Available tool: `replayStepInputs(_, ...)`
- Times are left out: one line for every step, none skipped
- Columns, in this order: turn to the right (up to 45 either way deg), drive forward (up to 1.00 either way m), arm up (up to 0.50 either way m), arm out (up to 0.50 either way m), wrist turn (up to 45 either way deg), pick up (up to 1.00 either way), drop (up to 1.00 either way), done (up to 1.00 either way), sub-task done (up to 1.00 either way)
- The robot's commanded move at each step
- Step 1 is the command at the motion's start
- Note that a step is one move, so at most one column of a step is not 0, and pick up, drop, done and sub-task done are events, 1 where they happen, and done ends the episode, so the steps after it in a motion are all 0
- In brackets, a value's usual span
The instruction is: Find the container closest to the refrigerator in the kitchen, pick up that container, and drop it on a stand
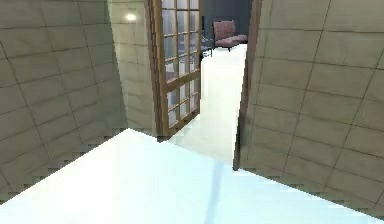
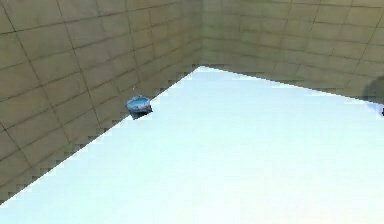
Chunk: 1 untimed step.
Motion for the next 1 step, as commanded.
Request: replayStepInputs(0.0,1.0,0.0,0.0,0.0,0.0,0.0,0.0,0.0)
